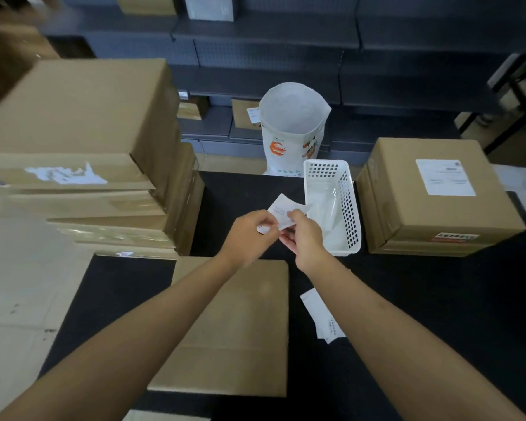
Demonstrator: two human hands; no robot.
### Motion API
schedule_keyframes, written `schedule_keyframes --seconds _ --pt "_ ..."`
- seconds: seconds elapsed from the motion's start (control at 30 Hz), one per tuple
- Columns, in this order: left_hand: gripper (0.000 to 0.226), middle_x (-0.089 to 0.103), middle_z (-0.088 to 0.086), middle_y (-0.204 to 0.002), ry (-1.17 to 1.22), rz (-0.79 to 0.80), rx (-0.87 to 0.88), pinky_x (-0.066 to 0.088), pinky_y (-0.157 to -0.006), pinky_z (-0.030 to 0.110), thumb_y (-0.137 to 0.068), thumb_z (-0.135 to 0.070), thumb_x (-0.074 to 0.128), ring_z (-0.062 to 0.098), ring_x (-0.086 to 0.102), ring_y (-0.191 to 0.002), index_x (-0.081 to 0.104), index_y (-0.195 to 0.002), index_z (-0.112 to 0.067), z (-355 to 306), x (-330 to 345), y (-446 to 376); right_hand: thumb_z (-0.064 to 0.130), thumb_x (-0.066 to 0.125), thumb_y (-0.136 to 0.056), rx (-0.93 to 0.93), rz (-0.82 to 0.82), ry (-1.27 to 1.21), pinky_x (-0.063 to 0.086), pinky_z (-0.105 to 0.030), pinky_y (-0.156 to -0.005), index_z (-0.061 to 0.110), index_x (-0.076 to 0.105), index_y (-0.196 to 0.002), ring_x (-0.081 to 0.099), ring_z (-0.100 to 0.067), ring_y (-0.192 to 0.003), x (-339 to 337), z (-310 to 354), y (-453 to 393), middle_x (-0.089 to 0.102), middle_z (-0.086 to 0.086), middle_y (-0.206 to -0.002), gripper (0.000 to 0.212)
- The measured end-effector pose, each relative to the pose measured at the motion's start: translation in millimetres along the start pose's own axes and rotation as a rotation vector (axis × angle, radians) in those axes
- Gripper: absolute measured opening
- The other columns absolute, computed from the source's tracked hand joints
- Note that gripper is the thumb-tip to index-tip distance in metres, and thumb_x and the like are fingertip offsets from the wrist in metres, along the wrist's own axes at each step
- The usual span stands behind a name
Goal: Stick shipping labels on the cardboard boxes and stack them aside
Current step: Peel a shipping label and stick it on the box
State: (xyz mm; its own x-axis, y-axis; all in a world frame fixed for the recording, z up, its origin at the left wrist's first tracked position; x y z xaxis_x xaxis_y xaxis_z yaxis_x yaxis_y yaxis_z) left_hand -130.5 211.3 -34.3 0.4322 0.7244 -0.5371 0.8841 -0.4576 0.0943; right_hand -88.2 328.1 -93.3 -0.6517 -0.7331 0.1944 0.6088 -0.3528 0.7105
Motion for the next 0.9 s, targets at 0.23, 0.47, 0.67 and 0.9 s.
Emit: schedule_keyframes --seconds 0.23,0.47,0.67,0.9 --pt "0.009 0.066 -0.006 -0.096 0.065 0.004 0.013 0.044 -0.077 0.017 -0.091 -0.019 0.060 0.005 0.060 -0.089 0.067 -0.093 -0.014 8 -31 64 0.013 0.046 -0.095 -0.079 0.086 -0.064 0.055 -0.028 -0.068 0.013 0.065 -0.094 0.067 -0.017 -0.080 18 -29 69 0.070 -0.009 -0.098 0.019" --pt "0.029 0.055 -0.006 -0.104 0.066 -0.135 -0.140 0.048 -0.087 0.028 -0.084 -0.046 0.065 0.011 0.056 -0.095 0.063 -0.103 -0.024 69 -68 124 0.016 0.059 -0.092 -0.071 0.107 0.083 0.057 -0.039 -0.080 0.004 0.058 -0.116 0.069 -0.026 -0.089 19 -90 122 0.070 -0.014 -0.102 0.026" --pt "0.042 0.063 0.009 -0.093 0.047 -0.037 -0.253 0.054 -0.081 0.047 -0.079 -0.061 0.055 0.023 0.064 -0.081 0.059 -0.056 -0.027 106 -50 154 0.026 0.057 -0.095 -0.115 0.103 0.359 0.051 -0.025 -0.071 0.010 0.057 -0.117 0.066 -0.014 -0.086 11 -125 140 0.069 0.000 -0.096 0.027" --pt "0.038 0.064 -0.005 -0.094 -0.161 -0.063 -0.381 0.050 -0.088 0.046 -0.083 -0.061 0.049 0.015 0.062 -0.080 0.066 -0.069 -0.029 135 -36 166 0.028 0.054 -0.097 -0.318 -0.017 0.821 0.043 -0.015 -0.059 0.009 0.066 -0.111 0.060 -0.012 -0.084 -7 -138 123 0.068 -0.002 -0.105 0.027"
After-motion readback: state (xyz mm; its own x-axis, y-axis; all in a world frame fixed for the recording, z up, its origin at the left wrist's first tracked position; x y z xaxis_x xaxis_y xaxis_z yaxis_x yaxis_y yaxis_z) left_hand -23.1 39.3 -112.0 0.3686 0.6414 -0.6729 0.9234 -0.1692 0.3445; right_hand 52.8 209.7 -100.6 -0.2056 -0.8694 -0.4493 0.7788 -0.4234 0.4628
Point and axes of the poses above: each hand's wrist, its own y-axis away from the middle knuckle, its own x-axis out of the palm, z = x × y, the point moved 7 cm from there along -y, towards the middle knuckle
